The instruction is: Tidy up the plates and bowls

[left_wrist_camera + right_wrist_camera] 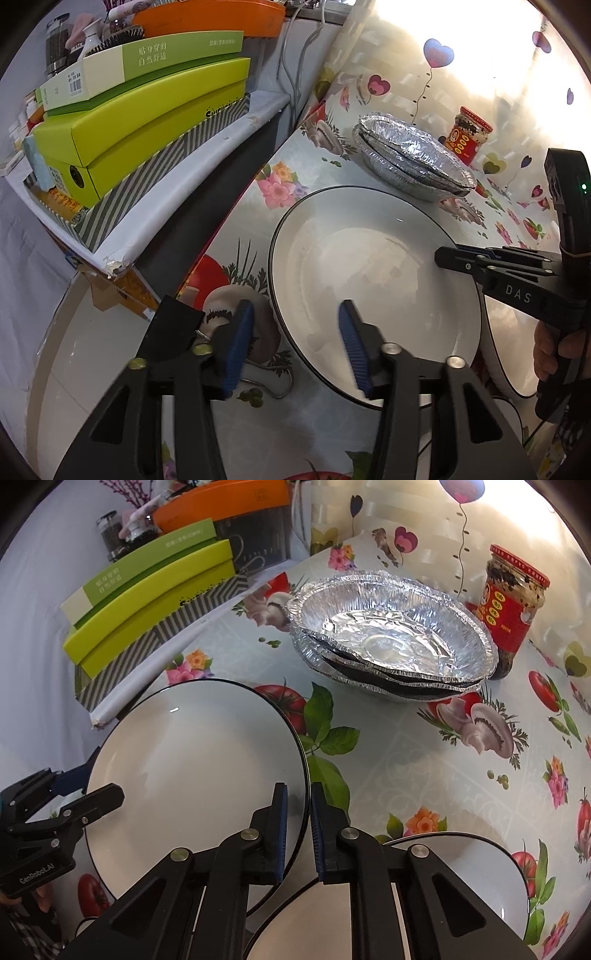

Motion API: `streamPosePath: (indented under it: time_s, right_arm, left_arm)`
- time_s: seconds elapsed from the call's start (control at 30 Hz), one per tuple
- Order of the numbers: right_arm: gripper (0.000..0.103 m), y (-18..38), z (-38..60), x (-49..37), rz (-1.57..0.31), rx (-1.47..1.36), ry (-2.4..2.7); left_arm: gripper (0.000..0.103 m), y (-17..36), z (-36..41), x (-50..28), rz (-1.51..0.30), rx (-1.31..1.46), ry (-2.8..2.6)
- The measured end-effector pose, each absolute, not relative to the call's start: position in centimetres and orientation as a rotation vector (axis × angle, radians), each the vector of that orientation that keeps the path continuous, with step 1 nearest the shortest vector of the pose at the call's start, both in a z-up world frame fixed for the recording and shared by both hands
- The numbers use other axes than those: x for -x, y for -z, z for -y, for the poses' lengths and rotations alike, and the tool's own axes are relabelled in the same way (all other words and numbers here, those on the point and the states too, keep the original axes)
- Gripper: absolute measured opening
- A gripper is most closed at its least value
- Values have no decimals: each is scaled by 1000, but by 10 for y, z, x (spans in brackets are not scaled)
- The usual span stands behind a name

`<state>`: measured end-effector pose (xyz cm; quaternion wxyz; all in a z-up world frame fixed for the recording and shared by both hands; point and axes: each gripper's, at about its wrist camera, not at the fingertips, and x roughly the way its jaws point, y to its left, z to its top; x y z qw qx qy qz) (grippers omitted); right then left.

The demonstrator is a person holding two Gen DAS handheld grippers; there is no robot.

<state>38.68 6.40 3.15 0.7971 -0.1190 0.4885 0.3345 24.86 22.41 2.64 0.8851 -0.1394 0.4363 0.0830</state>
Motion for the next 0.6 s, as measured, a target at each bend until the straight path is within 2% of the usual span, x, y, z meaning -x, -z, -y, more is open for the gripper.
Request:
streamPosePath:
  time_s: [0.07,0.17,0.6]
  right_arm:
    - [12,-31,-64,-387,-1052,250,-718]
    - [12,-31,-64,-386,-1051,252,-714]
    - [10,-34,-61,-384,-1046,229,-704]
  left_arm:
    - [28,-25,-224,-250,-917,284,-181]
    - [20,-23,-224,-252,-924,274,-210]
    - [17,-22,-228,-252,-927,314,-227]
